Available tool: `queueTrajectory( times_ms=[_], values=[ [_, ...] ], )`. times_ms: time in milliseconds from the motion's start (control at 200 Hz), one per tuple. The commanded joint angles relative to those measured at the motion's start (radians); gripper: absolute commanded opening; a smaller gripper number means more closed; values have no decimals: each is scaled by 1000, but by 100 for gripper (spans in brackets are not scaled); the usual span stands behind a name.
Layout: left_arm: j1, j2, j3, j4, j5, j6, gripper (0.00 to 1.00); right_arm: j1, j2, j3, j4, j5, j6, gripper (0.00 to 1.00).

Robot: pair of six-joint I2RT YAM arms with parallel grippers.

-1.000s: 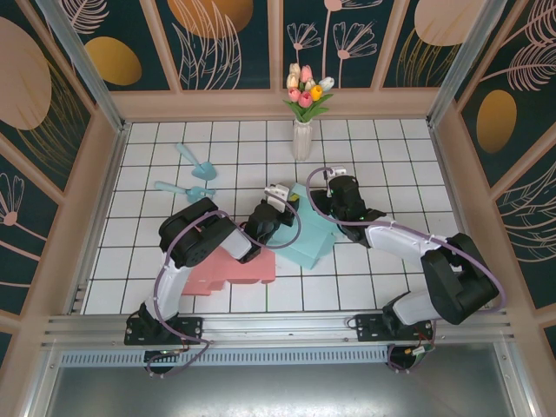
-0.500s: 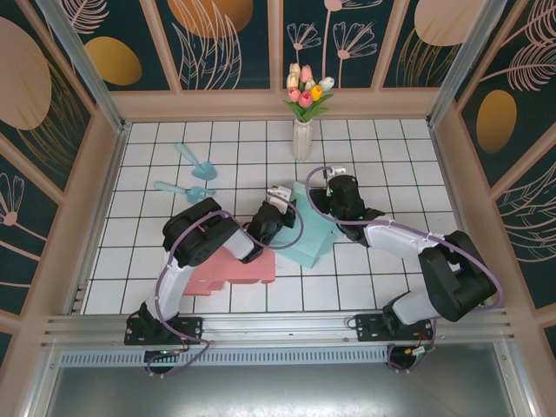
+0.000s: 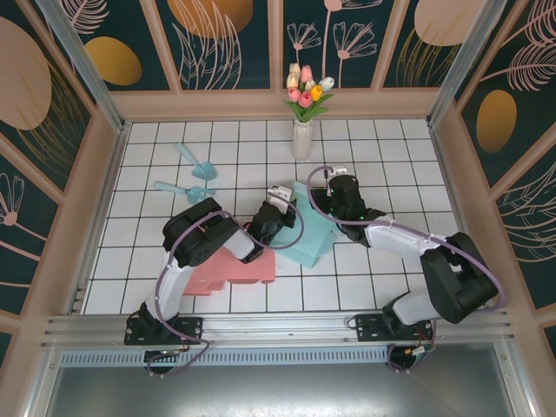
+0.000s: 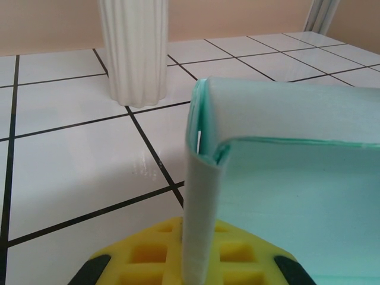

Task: Fold the paper box

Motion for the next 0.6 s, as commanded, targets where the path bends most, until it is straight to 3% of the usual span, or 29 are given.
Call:
queueTrajectory(
  times_ms=[0,260,596],
  values=[
    [14,-26,-15,-42,-66,-20,0,4,-120,-13,-56,-59,68,52],
    [14,-50,-1,-94,-212,-78,0,4,-274,23,-146,-59,201,52],
    [14,-28,37,-116,-278,-91,0,-3,-103,80,-84,-34,273,59]
  ],
)
